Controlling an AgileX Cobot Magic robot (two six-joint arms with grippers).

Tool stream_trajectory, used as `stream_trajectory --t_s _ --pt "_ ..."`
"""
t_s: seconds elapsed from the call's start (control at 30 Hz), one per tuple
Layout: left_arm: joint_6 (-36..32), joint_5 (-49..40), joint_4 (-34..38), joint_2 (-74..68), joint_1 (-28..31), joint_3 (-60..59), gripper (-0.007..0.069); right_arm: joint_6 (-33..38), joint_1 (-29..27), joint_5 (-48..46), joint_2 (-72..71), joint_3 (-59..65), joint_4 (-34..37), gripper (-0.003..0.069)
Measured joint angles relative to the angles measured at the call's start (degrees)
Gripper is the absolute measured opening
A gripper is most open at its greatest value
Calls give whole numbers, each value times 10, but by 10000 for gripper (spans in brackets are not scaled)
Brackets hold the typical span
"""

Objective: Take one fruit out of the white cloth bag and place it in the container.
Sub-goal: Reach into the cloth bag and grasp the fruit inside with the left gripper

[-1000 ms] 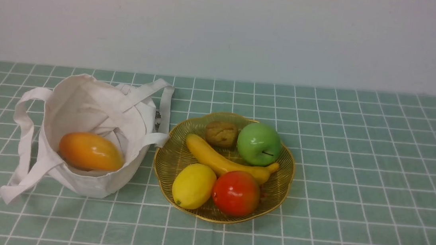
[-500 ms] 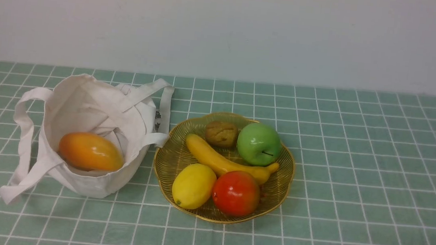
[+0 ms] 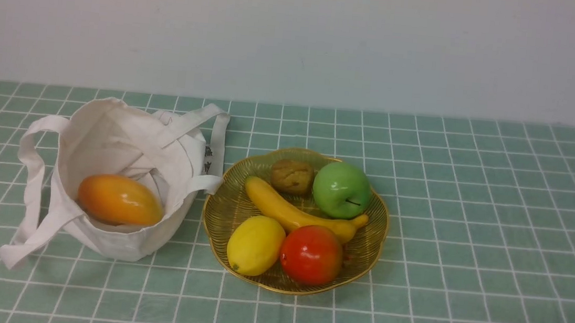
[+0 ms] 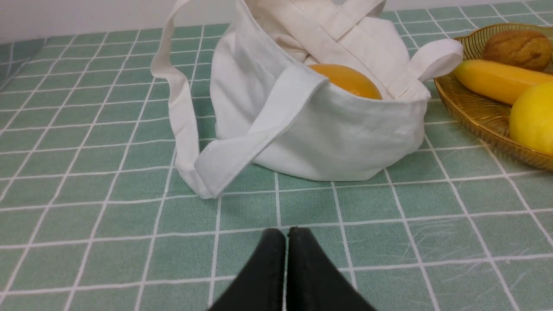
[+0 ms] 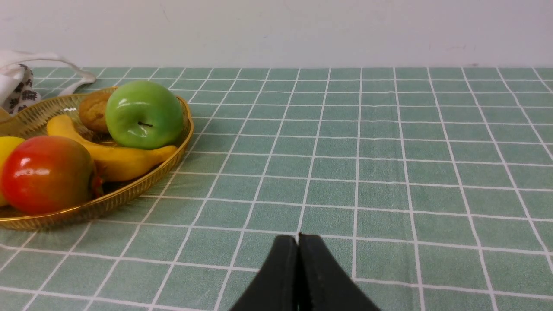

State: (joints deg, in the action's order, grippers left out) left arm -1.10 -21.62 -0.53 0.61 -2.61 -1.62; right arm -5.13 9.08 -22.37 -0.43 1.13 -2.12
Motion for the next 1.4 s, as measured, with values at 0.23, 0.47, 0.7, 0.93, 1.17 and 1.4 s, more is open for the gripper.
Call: stream_trajectory --t_s 0.23,0.47,0.7,0.93,1.17,1.4 --pt "0 0 0 0 0 0 -8 0 0 0 0 0 0 -15" --pt "92 1 150 0 0 0 -8 0 0 0 0 0 0 -15" --pt "241 35 480 0 0 0 -8 0 0 0 0 0 0 -15" --pt "117 22 575 -21 0 134 -8 0 0 0 0 0 0 -15" --pt "-28 -171 460 -290 0 353 -8 0 0 0 0 0 0 -15" --pt "-73 -348 258 -602 0 547 -8 0 0 0 0 0 0 -15"
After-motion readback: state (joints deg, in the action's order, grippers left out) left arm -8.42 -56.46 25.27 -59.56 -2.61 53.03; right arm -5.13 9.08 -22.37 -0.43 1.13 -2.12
